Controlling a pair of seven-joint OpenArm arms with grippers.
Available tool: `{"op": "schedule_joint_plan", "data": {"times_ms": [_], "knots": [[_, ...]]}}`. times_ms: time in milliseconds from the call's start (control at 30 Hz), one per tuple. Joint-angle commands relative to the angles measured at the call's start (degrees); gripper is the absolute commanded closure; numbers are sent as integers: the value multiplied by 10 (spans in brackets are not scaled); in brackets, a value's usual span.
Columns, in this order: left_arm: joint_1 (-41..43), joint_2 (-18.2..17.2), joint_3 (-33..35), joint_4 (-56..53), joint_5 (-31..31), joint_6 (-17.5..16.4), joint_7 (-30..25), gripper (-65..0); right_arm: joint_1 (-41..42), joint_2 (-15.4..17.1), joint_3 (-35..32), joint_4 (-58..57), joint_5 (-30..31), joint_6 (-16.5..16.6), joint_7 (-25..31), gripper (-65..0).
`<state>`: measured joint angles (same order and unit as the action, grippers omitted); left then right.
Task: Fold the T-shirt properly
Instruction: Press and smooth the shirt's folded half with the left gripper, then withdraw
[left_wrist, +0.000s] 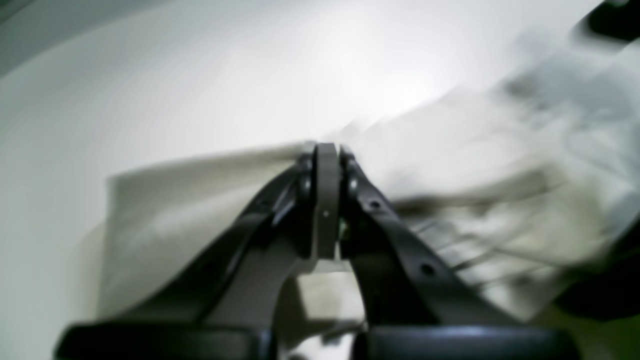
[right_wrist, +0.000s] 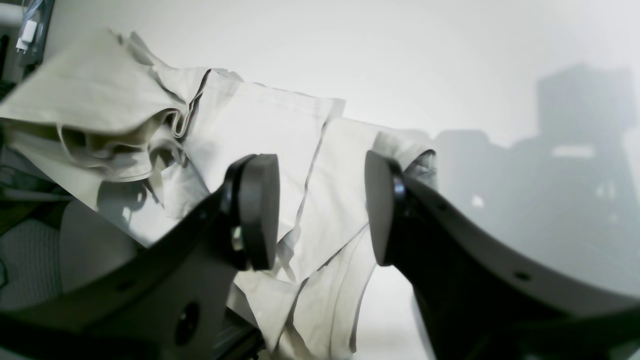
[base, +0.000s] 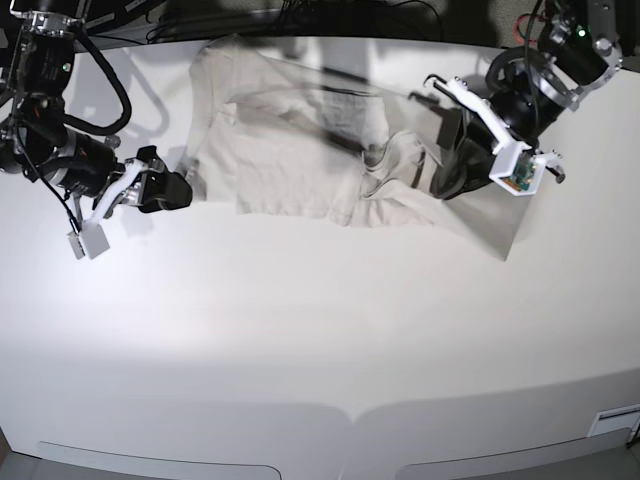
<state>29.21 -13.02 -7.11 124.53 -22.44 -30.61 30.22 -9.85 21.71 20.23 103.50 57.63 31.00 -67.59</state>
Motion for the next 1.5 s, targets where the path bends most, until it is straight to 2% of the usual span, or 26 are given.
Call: {"op": "schedule_joint_plan", "data": {"times_ms": [0,100,300,433,500,533,600,633,700,933,1067,1167,1267,1467], "knots": [[2,-3,2,8,-15,-3,-7,0,6,7,4,9,16,-2,7,-282],[2,-3,29,6,-32,-3,6,0,7,6,4,9,16,-2,7,-282],[1,-3,117,6,-28,-3,-16,0,6,7,4,9,56,-2,6,-283],[1,-3,156,6,31,0,-50,0,6,7,4,9,56,-2,2,-282],[1,-3,158,6,45,14,-67,0,6,7,4,9,56,-2,0,-283],[1,-4,158,6,45,25,-69,-50,6,7,4,9,56,-2,0,-283],[0,-4,158,6,49,30,-71,-220,6,7,4,9,56,-1,0,-282],[0,-3,158,6,51,30,-76,-283,6,7,4,9,56,-1,0,-283],[0,-3,158,6,50,30,-83,-343,6,7,4,9,56,-1,0,-283],[0,-4,158,6,53,30,-88,-345,6,7,4,9,56,-1,1,-282],[0,-4,157,6,119,30,-69,-345,6,7,4,9,56,9,9,-282],[0,-4,157,6,197,34,-35,-345,6,9,4,9,61,9,-24,-282],[0,-4,152,6,257,71,-19,-345,2,9,5,10,60,10,-56,-283],[0,-4,74,6,269,80,-25,-345,-44,8,43,10,58,9,-56,-283]]}}
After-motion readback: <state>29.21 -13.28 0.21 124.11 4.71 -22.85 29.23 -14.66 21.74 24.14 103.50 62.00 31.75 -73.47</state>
